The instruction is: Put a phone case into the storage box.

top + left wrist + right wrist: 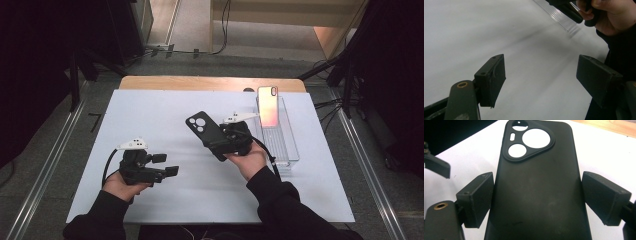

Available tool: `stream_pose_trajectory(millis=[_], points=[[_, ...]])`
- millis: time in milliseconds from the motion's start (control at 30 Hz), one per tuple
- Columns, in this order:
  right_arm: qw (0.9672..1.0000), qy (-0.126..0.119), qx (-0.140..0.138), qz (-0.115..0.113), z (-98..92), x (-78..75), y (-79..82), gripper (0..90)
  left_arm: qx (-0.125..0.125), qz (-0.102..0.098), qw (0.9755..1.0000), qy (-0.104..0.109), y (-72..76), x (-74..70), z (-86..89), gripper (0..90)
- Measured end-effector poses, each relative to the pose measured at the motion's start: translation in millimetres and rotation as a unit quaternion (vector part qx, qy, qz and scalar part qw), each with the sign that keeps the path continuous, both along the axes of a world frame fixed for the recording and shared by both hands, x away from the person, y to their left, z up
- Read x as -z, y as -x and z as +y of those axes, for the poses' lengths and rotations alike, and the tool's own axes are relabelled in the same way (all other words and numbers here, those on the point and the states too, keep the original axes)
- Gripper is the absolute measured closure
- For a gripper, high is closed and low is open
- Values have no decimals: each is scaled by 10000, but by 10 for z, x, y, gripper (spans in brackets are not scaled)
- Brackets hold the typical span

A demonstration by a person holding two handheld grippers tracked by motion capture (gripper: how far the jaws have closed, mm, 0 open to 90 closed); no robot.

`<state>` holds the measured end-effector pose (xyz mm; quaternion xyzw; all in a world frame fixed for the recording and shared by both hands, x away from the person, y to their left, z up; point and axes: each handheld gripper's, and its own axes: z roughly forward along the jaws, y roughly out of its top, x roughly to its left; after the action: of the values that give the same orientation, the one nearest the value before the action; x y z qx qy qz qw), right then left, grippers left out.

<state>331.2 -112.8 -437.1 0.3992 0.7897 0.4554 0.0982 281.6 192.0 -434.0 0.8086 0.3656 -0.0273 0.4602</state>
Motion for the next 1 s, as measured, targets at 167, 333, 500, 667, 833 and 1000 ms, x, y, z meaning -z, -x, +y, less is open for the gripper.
stream_pose_trajectory(millis=[167,333,500,667,833,1000], points=[[10000,-52,49,40,-59,1,93,120,-122,117,9998,111,-29,-34,-44,239],[9997,-72,220,90,-128,26,158,120,-192,283,9991,246,-89,-56,-115,241],[9993,-76,333,127,-161,69,196,120,-149,271,9994,170,-121,-38,-183,243],[9986,-73,506,152,-165,137,250,120,-237,369,9989,165,-173,-52,-278,242],[9978,-136,609,206,-120,184,302,120,-299,337,9989,161,-215,-55,-335,242],[9973,-145,681,222,-62,222,351,119,-472,454,9977,175,-290,-92,-361,242]])
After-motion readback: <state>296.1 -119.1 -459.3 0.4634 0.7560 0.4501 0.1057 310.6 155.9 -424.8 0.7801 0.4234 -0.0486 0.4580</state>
